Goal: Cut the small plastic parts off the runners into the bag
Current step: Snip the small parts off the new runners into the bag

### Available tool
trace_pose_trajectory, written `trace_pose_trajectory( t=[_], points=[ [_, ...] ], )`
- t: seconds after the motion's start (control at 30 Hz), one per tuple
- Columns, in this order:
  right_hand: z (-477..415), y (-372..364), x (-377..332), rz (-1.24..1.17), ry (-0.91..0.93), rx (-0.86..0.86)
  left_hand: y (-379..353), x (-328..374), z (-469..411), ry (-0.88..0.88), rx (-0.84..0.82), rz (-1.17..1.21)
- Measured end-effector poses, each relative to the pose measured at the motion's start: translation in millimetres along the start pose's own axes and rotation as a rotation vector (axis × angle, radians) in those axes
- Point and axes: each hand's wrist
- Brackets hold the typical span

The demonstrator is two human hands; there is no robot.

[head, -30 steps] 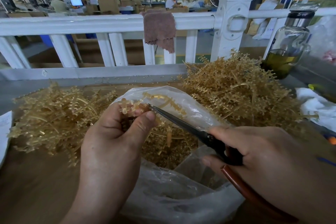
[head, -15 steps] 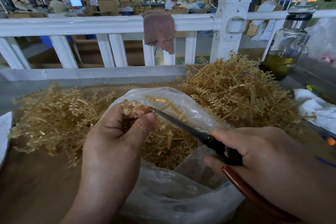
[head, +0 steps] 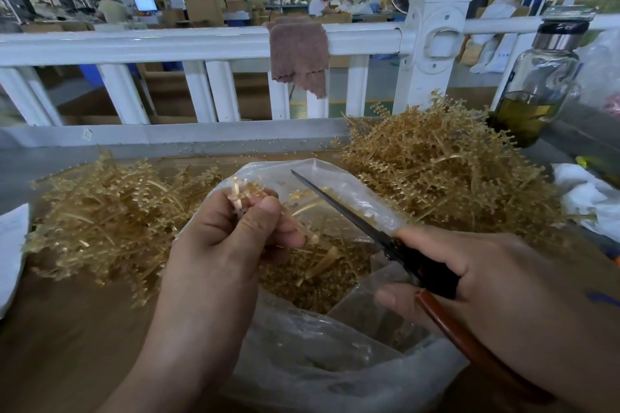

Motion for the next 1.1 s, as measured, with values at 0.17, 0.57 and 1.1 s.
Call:
trace_pose_trajectory(
  t=[0.17,0.57,1.1],
  points=[
    [0.7,1.2,-5.1,-0.015,-0.005,-0.054,-1.8,3.0,1.3,-0.025,-0.024,0.069],
    [0.5,-0.1,-5.8,0.064,-0.035,-0.015,-6.8,7.3,-0.8,0.023,-0.078,0.242],
    [3.5,3.6,-8.0,-0.106,-0.002,0.123,-1.7,5.4,-2.5,0.094,-0.033,0.353]
  ],
)
Point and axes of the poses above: each hand's wrist, its own z-axis away from the middle knuckle, its own y-axis out of the back of the hand, x = y × z, and after that the axes turned 5 degrees about y, right-handed
